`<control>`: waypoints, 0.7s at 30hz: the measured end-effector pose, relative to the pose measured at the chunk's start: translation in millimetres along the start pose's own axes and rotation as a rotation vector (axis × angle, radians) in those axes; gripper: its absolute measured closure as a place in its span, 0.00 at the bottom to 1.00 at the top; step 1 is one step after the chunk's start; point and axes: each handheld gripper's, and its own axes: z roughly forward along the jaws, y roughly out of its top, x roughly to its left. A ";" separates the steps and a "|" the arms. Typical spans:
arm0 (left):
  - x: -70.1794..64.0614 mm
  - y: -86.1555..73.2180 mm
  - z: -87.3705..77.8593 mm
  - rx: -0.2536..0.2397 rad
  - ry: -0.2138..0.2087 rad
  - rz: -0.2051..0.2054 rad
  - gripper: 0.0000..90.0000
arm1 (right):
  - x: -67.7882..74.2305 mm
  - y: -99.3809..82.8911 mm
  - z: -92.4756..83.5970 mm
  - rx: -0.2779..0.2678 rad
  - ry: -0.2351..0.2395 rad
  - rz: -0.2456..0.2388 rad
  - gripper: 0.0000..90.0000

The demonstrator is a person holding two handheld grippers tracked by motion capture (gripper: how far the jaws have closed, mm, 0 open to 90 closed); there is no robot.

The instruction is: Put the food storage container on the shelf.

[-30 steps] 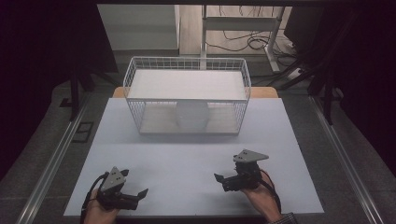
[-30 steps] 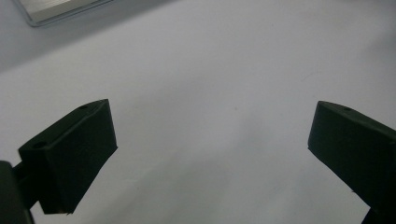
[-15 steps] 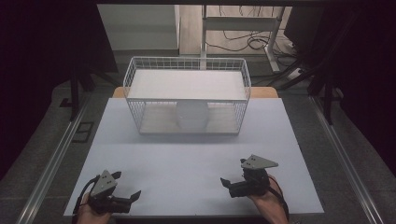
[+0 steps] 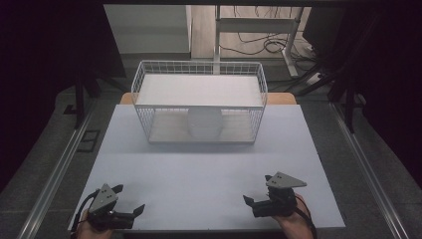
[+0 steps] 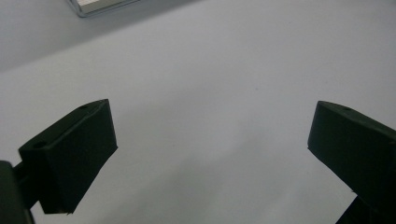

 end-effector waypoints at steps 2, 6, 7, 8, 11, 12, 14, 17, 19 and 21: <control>0.9 -0.9 -1.2 -0.002 0.004 -0.002 0.01 | -0.9 -2.6 -1.9 0.003 -0.004 0.004 0.00; 3.1 -2.8 -2.8 -0.005 0.007 -0.013 0.01 | -3.3 -6.7 -5.8 0.006 -0.010 0.012 0.00; 3.6 -3.1 -3.2 -0.004 0.009 -0.014 0.01 | -3.5 -7.7 -6.9 0.008 -0.012 0.017 0.00; 4.1 -3.3 -3.6 -0.006 0.009 -0.016 0.01 | -4.0 -8.7 -7.9 0.007 -0.015 0.018 0.00; 5.5 -4.1 -4.7 -0.009 0.013 -0.022 0.01 | -5.2 -12.3 -11.0 0.008 -0.024 0.025 0.00; 5.8 -4.3 -5.0 -0.008 0.014 -0.022 0.01 | -5.7 -13.4 -12.0 0.008 -0.022 0.027 0.00; 6.1 -5.0 -5.6 -0.007 0.015 -0.021 0.01 | -6.4 -15.6 -14.3 0.007 -0.027 0.030 0.00; 7.7 -6.2 -7.6 -0.003 0.026 -0.019 0.01 | -7.9 -18.6 -17.7 0.009 -0.039 0.034 0.00; 9.2 -7.1 -9.3 -0.002 0.032 -0.021 0.01 | -8.9 -20.1 -20.1 0.009 -0.043 0.040 0.00; 11.5 -8.6 -11.7 0.000 0.043 -0.024 0.01 | -10.6 -21.9 -22.8 0.008 -0.055 0.041 0.00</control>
